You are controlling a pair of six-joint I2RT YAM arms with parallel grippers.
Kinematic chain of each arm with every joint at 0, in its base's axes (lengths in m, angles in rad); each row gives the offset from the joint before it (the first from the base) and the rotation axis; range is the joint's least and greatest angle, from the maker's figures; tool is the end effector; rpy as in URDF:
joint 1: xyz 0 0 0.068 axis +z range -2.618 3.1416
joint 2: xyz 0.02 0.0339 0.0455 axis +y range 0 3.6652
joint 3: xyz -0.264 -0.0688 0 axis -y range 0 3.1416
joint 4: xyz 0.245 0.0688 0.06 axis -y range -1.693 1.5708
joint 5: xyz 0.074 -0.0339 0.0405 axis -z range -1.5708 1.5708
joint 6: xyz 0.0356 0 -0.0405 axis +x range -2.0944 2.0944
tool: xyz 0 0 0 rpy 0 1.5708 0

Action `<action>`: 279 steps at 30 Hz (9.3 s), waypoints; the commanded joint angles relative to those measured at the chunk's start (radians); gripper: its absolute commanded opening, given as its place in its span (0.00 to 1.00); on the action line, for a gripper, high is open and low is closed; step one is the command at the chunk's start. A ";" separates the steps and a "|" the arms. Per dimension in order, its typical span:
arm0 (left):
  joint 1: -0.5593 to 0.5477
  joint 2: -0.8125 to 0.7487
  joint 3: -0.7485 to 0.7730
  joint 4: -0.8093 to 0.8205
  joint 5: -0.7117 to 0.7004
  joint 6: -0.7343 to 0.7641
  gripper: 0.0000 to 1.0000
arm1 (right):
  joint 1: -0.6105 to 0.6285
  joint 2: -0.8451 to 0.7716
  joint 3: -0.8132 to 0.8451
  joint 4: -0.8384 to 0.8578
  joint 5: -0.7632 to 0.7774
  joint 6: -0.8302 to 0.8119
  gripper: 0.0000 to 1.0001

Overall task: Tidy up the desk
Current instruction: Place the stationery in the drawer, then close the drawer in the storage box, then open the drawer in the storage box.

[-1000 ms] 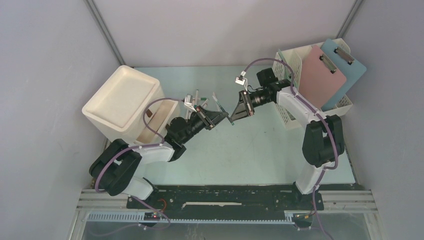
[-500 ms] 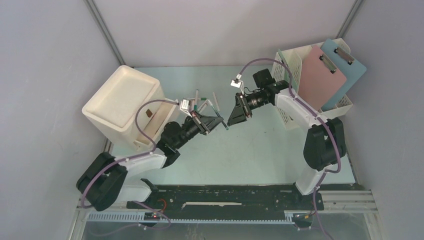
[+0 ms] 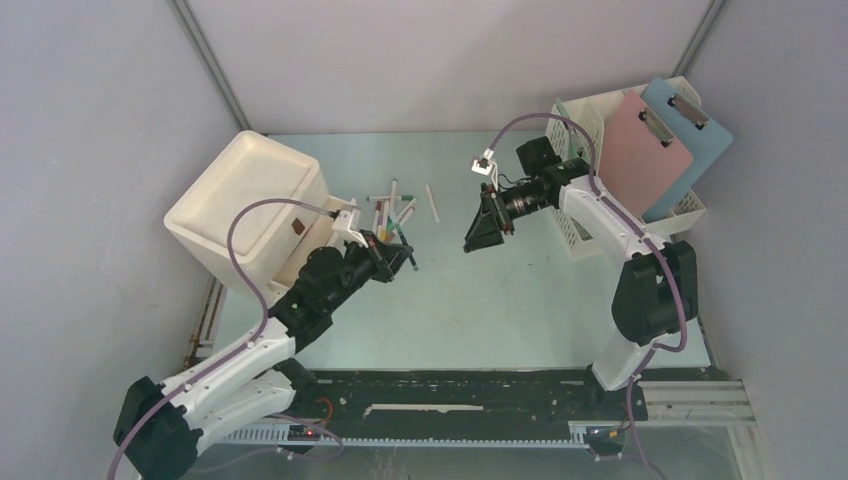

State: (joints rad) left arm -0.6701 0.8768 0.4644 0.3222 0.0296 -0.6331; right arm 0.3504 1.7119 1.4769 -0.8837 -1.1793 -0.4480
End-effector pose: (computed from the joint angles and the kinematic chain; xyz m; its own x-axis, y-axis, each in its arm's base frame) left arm 0.1630 -0.1305 0.2633 -0.4379 -0.4076 -0.8013 0.4773 0.6499 -0.5914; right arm 0.3152 0.1502 0.2974 -0.5405 -0.3735 -0.7539 -0.8259 0.0643 0.5602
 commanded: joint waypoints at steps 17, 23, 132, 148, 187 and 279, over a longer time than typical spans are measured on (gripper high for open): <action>0.015 -0.128 0.370 -0.731 -0.365 0.445 0.00 | -0.013 -0.059 0.009 -0.016 0.029 -0.063 0.59; 0.016 -0.130 0.450 -0.806 -0.443 0.543 0.00 | -0.015 -0.067 0.007 -0.011 0.039 -0.060 0.60; 0.043 0.134 0.300 -0.620 -0.360 0.404 0.99 | -0.063 -0.094 -0.012 -0.029 0.025 -0.101 0.60; 0.060 0.405 0.350 -0.699 -0.656 0.456 0.20 | -0.067 -0.087 -0.012 -0.033 0.024 -0.108 0.59; 0.201 0.313 0.420 -0.740 -0.648 0.377 1.00 | -0.077 -0.086 -0.011 -0.039 0.020 -0.114 0.59; 0.047 0.029 0.340 -0.632 -0.508 0.206 0.87 | 0.082 -0.025 -0.143 0.360 0.193 0.058 0.62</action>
State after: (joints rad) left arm -0.6388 1.0367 0.7891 -0.4400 -0.6746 -0.6937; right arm 0.3595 1.6825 1.3685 -0.7574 -1.0649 -0.4858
